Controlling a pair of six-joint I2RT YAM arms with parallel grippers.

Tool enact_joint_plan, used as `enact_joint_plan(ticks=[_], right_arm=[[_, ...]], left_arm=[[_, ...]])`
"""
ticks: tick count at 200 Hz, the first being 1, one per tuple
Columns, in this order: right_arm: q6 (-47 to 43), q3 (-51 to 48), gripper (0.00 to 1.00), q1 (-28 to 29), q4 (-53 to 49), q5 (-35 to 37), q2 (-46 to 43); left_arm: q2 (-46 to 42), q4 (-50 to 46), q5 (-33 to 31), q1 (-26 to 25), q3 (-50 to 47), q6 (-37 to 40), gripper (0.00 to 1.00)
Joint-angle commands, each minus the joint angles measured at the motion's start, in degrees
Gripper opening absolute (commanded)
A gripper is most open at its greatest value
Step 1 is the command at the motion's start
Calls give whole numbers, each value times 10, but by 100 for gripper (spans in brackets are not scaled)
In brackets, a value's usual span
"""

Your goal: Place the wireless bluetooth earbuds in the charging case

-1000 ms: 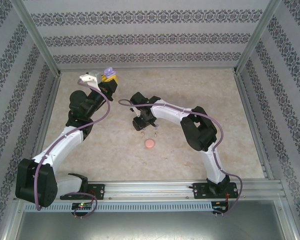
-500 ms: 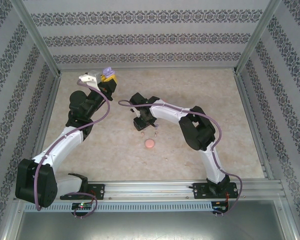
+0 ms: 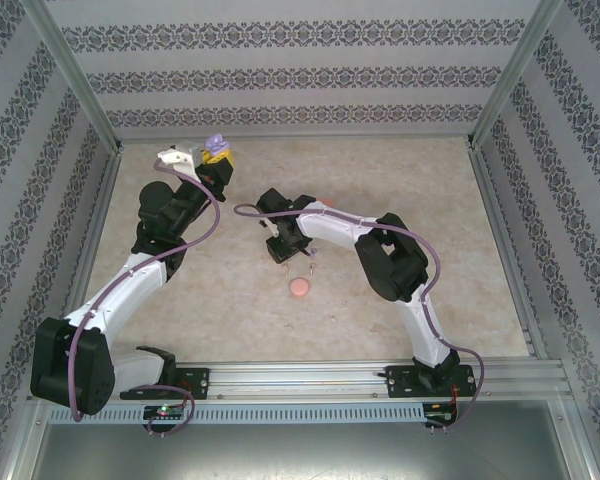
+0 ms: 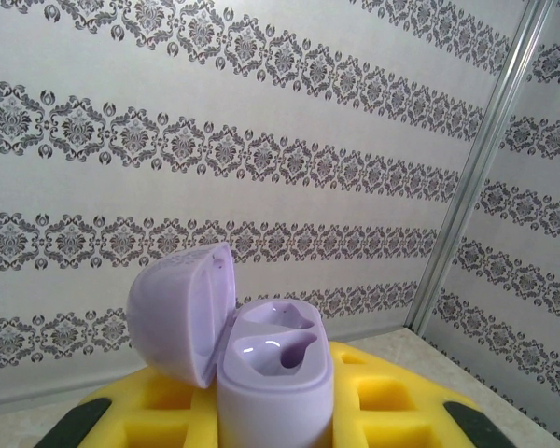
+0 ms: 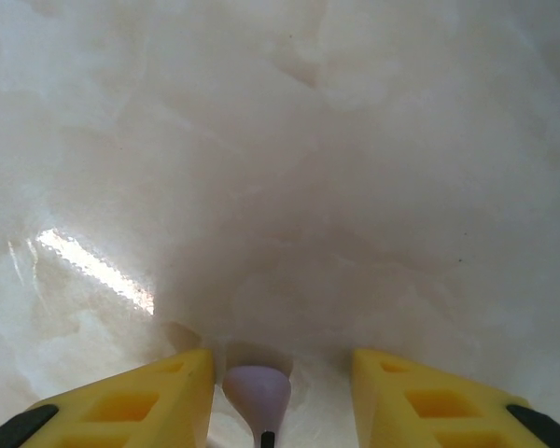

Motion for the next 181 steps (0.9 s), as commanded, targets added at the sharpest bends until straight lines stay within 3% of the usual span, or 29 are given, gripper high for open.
enact_joint_plan(ticks=[1,181], right_arm=[[-8,5,42,9,-18,9,12],[4,-19,26,12,4,30,-38]], left_arm=[[-13,30,-4,-2,-6,-4,0],[3,41,-2,-2,-10,-13,0]])
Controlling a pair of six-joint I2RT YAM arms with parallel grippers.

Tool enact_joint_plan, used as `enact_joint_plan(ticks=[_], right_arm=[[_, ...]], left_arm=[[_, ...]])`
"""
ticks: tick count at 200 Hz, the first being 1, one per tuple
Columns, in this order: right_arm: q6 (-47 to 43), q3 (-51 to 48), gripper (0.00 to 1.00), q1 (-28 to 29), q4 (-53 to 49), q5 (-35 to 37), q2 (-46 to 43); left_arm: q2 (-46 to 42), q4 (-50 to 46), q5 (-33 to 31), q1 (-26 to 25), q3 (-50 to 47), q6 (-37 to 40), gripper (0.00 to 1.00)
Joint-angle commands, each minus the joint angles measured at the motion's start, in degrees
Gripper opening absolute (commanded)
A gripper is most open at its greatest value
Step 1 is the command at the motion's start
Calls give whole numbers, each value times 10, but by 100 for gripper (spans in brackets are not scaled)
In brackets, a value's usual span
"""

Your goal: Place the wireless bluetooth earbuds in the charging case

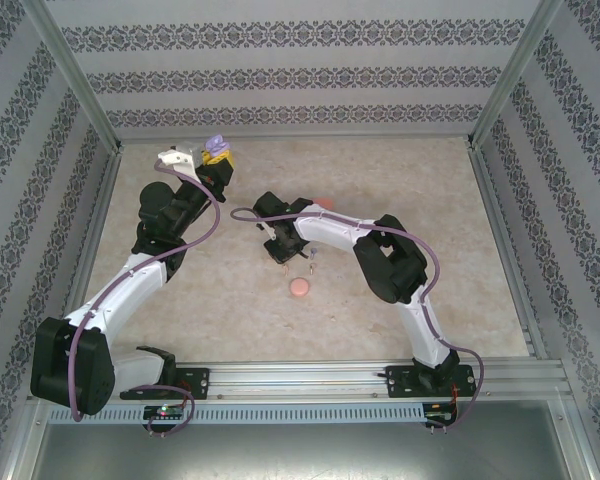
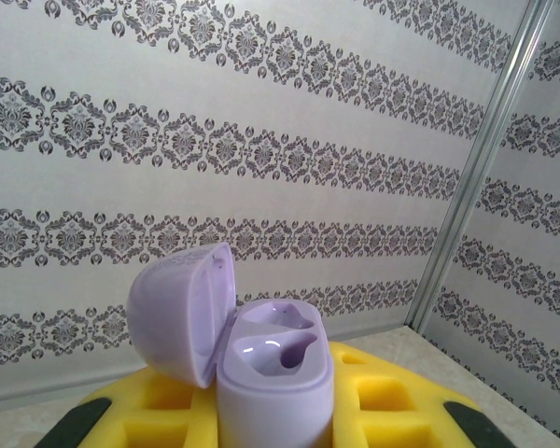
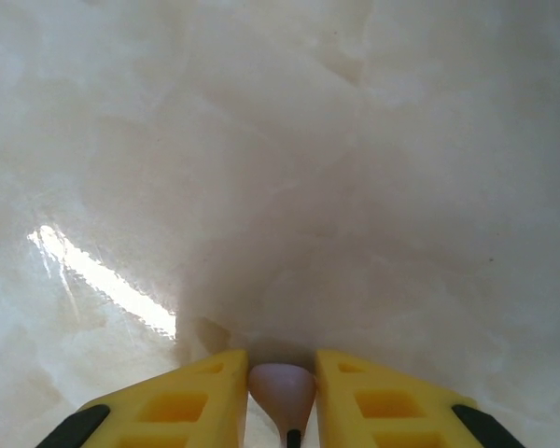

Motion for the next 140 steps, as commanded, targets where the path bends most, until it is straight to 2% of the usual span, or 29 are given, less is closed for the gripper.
enact_joint_plan(ticks=[1,92,140], right_arm=[[8,-12,26,0,0,19,-35],[23,-40,23,-41,41,23,-140],[35,-49,22,-77,59,11,-229]], left_arm=[[3,41,-2,-2,-7,-12,0],[33,85,20,-2,-25,-5,0],[73,176,101,-10,-45,21,0]])
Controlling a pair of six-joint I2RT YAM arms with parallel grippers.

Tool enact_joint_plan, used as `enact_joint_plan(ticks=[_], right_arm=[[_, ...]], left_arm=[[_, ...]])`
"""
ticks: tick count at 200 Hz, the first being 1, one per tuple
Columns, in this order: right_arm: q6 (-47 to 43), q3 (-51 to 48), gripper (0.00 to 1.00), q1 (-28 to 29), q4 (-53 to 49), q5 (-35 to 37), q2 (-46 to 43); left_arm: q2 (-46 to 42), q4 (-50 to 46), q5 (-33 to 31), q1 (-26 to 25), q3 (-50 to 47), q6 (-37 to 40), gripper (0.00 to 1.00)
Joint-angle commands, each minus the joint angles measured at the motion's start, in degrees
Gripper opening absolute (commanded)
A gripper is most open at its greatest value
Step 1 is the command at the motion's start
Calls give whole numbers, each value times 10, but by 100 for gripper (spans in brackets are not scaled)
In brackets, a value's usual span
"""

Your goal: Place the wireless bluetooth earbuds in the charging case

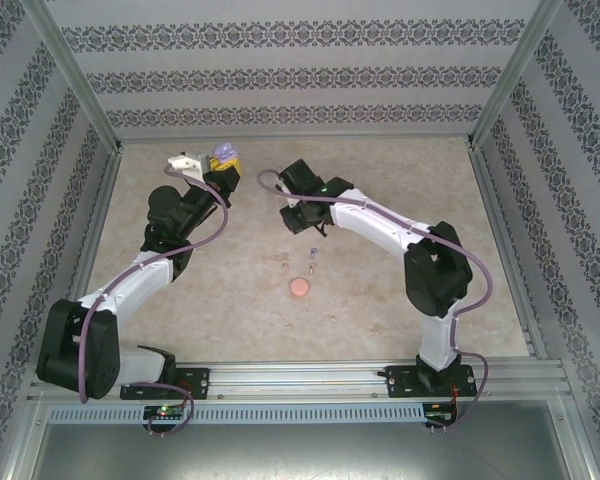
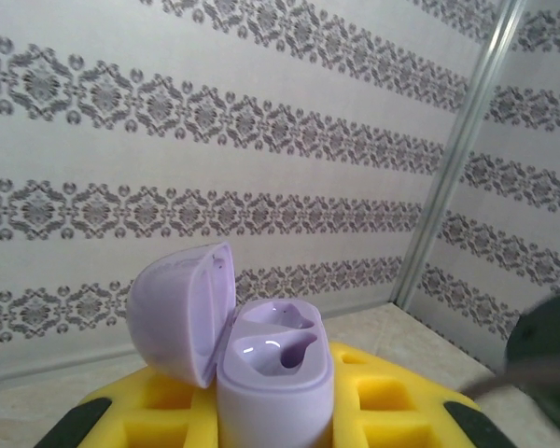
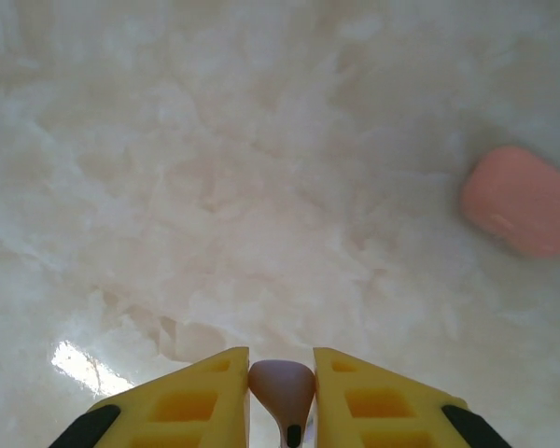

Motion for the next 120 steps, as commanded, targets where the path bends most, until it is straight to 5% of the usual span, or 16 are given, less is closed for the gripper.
enact_joint_plan(ticks=[1,55,120], right_arm=[[15,-3,22,-14,16,-1,-55],[13,35,22,-44,17,-7,-129],[32,53,22,-44,55,-20,-207]], left_arm=[[17,97,59,-10,-12,22,0],[48,147,95,-62,-19,114,0],[58,141,38,-125,-19,232,0]])
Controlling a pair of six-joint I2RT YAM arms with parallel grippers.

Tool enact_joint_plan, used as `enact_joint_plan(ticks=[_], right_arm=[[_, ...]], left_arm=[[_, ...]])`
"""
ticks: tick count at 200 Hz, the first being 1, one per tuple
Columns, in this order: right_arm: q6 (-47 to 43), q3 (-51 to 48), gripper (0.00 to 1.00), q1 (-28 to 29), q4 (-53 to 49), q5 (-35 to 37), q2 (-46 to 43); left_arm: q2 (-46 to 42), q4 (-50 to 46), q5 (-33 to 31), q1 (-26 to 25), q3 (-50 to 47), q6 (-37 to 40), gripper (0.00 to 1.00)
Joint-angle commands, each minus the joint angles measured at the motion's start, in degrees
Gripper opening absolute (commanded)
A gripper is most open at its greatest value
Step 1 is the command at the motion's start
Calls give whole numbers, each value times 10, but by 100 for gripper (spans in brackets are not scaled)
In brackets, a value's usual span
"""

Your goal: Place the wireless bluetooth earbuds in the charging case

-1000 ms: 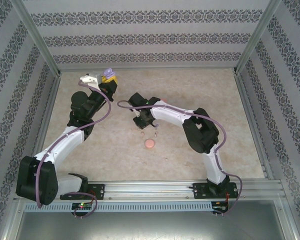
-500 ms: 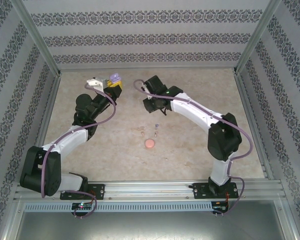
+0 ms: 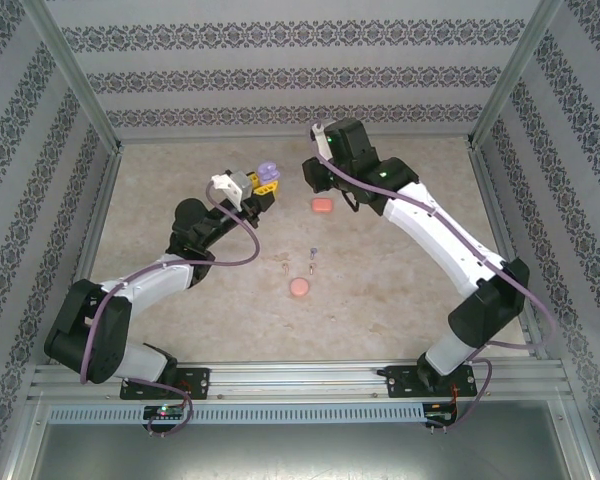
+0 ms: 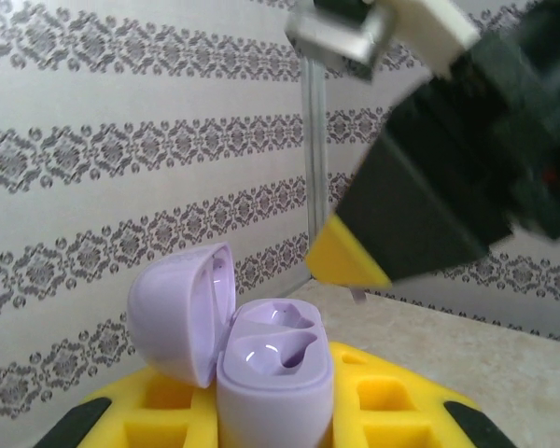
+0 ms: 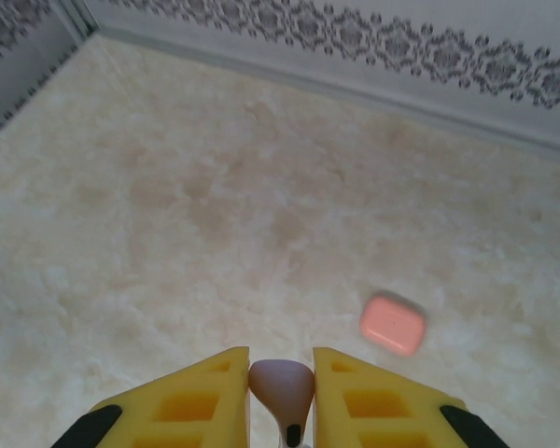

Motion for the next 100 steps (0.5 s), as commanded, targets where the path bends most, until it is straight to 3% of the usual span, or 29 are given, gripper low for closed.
enact_joint_plan(ticks=[1,47,100], right_arm=[[20,11,22,0,31,-15,-41],[41,-40,22,14,107,-46,-101],[35,-111,23,50,211,-69,-142]], left_arm=[[11,40,-25,-19,-1,72,0],[42,100,-67,-35,2,67,0],[55,132,-42,-37,12,24,0]])
